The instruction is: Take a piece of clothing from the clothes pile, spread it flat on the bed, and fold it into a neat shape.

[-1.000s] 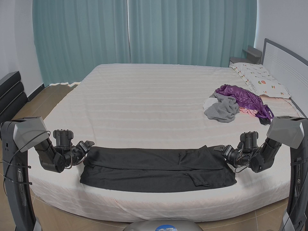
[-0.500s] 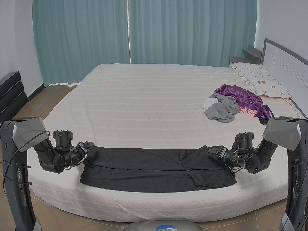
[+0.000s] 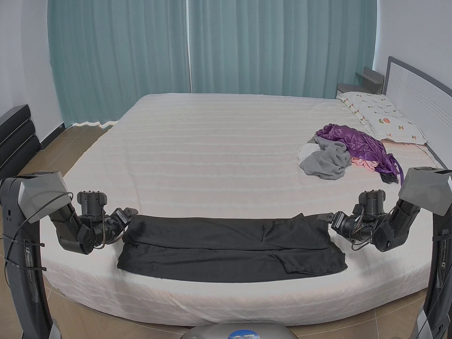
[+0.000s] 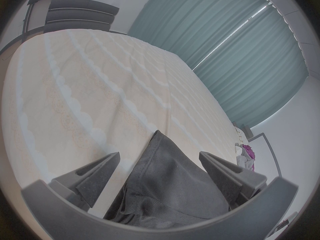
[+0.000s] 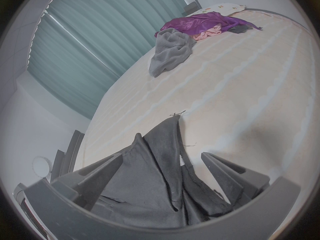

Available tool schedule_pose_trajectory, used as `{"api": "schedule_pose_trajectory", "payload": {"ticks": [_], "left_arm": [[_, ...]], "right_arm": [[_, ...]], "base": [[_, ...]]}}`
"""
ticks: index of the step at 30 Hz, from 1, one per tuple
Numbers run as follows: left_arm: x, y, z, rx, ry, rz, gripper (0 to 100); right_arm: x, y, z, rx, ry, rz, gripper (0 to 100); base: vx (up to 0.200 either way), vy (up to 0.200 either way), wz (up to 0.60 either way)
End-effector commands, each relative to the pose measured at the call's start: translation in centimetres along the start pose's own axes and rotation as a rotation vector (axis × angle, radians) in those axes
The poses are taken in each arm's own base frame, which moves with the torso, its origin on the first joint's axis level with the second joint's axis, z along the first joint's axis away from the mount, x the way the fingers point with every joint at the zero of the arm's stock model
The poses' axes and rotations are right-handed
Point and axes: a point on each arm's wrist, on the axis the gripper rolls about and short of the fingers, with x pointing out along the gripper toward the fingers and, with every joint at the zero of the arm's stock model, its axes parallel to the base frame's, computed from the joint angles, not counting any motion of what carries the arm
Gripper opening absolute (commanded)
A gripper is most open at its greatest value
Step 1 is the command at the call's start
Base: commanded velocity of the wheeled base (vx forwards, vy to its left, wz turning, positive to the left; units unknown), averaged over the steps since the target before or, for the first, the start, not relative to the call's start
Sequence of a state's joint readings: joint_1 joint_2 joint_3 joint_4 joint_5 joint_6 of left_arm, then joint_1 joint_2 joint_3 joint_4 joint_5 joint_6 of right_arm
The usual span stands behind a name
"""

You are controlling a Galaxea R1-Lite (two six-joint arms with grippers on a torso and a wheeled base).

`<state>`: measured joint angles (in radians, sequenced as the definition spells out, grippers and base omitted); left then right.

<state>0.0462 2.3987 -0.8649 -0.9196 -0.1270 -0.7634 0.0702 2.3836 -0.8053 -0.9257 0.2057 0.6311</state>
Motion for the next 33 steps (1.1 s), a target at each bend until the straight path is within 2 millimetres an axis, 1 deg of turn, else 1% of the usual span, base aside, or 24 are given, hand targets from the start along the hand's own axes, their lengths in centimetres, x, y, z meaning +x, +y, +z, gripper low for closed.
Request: {"api": "schedule_pose_trajectory", "payload": {"ticks": [1, 4, 8, 10, 14, 19, 21, 23, 26, 29, 30, 32, 33], "left_arm": [[0.0, 0.0, 0.0, 0.0, -0.001, -0.002, 100], [0.0, 0.0, 0.0, 0.0, -0.001, -0.002, 100], [0.0, 0.0, 0.0, 0.0, -0.001, -0.002, 100], [0.0, 0.0, 0.0, 0.0, 0.0, -0.001, 100], [0.0, 0.0, 0.0, 0.0, -0.001, -0.002, 100], [0.0, 0.0, 0.0, 0.0, -0.001, -0.002, 100], [0.0, 0.0, 0.0, 0.0, 0.0, -0.001, 100], [0.0, 0.0, 0.0, 0.0, -0.001, -0.002, 100], [0.0, 0.0, 0.0, 0.0, -0.001, -0.002, 100], [0.0, -0.1, 0.1, 0.0, -0.002, -0.003, 100], [0.0, -0.1, 0.1, -0.001, -0.002, -0.003, 100], [0.0, -0.1, 0.1, 0.0, -0.002, -0.003, 100], [0.0, -0.1, 0.1, 0.0, -0.002, -0.003, 100]], "right_arm": [[-1.3, 0.8, 0.3, -0.003, -0.012, 0.019, 100], [-1.2, 1.2, 0.1, -0.013, -0.01, 0.032, 100], [-0.5, 1.8, -1.2, -0.03, 0.028, 0.04, 100], [0.0, 1.5, -1.9, -0.034, 0.05, 0.031, 100], [0.5, 1.0, -2.4, -0.04, 0.065, 0.018, 100], [1.0, 0.9, -2.5, -0.053, 0.067, 0.016, 100], [0.5, 1.4, -1.9, -0.057, 0.044, 0.031, 100], [-0.5, 2.3, -0.8, -0.062, 0.013, 0.054, 100], [-1.1, 3.4, -0.2, -0.075, -0.006, 0.077, 100], [-0.4, 4.2, -0.5, -0.092, 0.001, 0.097, 100], [-0.1, 4.3, -0.7, -0.094, 0.011, 0.096, 100], [1.2, 4.0, -1.3, -0.093, 0.038, 0.081, 100], [1.2, 4.0, -1.3, -0.093, 0.038, 0.081, 100]], "base": [[0.0, 0.0, 0.0], [0.0, 0.0, 0.0], [0.0, 0.0, 0.0], [0.0, 0.0, 0.0], [0.0, 0.0, 0.0], [0.0, 0.0, 0.0], [0.0, 0.0, 0.0], [0.0, 0.0, 0.0], [0.0, 0.0, 0.0], [0.0, 0.0, 0.0], [0.0, 0.0, 0.0], [0.0, 0.0, 0.0], [0.0, 0.0, 0.0]]}}
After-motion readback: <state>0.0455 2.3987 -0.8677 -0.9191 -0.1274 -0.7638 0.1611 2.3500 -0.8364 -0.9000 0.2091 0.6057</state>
